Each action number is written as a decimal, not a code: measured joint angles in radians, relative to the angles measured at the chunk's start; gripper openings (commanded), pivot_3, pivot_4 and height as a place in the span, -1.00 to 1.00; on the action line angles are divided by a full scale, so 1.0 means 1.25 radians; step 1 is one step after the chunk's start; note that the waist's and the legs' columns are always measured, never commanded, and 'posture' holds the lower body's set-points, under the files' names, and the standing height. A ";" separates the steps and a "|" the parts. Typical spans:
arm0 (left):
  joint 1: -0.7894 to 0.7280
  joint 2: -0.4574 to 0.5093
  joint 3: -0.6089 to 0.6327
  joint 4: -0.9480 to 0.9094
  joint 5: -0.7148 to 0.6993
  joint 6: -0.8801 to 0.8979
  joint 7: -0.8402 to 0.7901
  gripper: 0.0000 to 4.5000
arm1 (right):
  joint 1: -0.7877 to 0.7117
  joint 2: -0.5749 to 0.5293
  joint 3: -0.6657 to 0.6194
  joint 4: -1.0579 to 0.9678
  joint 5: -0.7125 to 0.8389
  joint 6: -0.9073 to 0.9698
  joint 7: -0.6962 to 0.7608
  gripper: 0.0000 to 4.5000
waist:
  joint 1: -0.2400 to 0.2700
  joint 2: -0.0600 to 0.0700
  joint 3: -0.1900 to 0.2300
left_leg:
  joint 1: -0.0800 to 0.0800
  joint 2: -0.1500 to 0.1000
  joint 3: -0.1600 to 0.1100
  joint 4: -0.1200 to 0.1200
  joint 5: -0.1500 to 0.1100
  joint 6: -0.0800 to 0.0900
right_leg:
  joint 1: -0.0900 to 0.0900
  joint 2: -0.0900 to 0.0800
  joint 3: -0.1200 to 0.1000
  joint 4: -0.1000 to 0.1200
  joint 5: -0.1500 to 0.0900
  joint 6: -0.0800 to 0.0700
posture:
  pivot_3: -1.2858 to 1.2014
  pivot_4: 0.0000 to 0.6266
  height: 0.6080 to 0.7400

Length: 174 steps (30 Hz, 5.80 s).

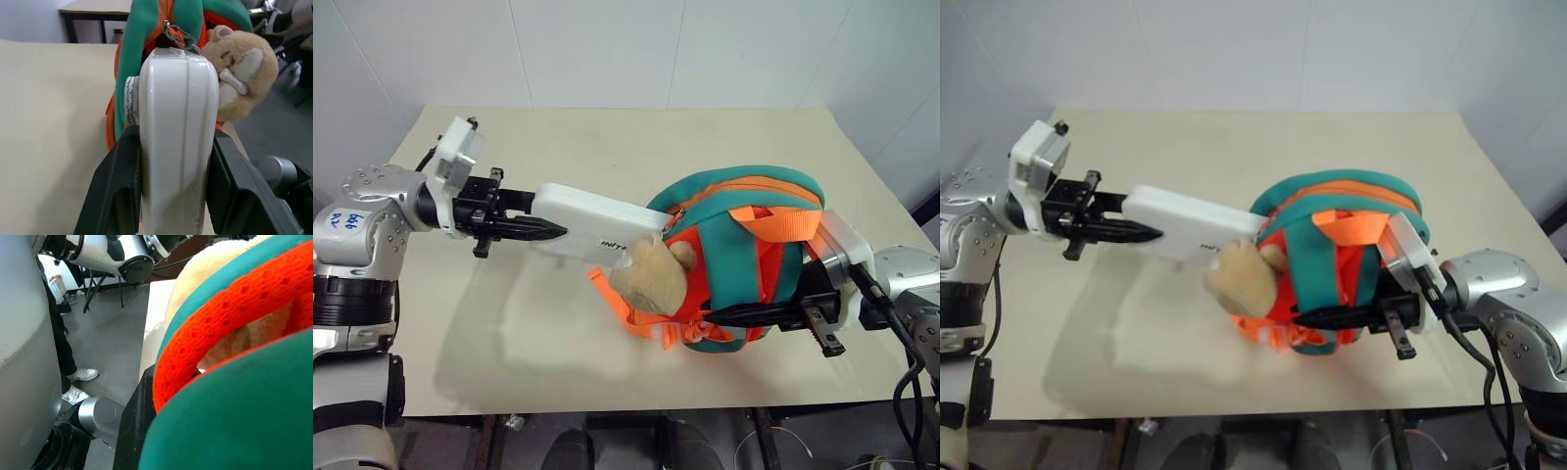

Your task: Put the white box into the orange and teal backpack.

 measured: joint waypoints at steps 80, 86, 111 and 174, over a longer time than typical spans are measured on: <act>0.125 -0.110 0.258 -0.560 -0.324 0.537 0.534 0.99 | -0.063 0.076 0.073 0.072 -0.128 -0.069 0.007 -0.77 | -0.002 0.000 0.000 | 0.006 0.000 -0.006 0.005 -0.001 0.002 | 0.009 -0.001 0.002 -0.003 0.001 0.002 | 0.03 -0.52 1.00; 0.163 -0.122 0.230 -0.587 -0.371 0.554 0.653 0.99 | -0.089 0.086 0.101 0.107 -0.147 -0.079 0.024 -0.77 | -0.003 0.000 0.000 | 0.009 0.000 -0.005 0.004 -0.001 0.002 | 0.010 0.000 0.002 -0.003 0.001 0.001 | 0.03 -0.52 1.00; 0.123 -0.111 0.015 -0.522 -0.278 0.440 0.640 -0.29 | -0.100 0.126 0.106 0.121 -0.175 -0.092 0.005 -0.77 | -0.002 0.000 0.000 | 0.009 0.000 -0.004 0.003 -0.001 0.001 | 0.011 0.000 0.002 -0.006 0.001 0.001 | 0.03 -0.52 1.00; -0.099 0.114 -0.283 0.213 0.300 -0.151 -0.025 -0.64 | -0.016 0.107 0.100 0.078 -0.181 -0.108 -0.029 -0.77 | -0.002 0.002 0.001 | 0.009 0.002 -0.001 -0.004 -0.001 0.002 | 0.009 0.003 -0.001 -0.004 -0.001 -0.002 | 0.03 -0.52 1.00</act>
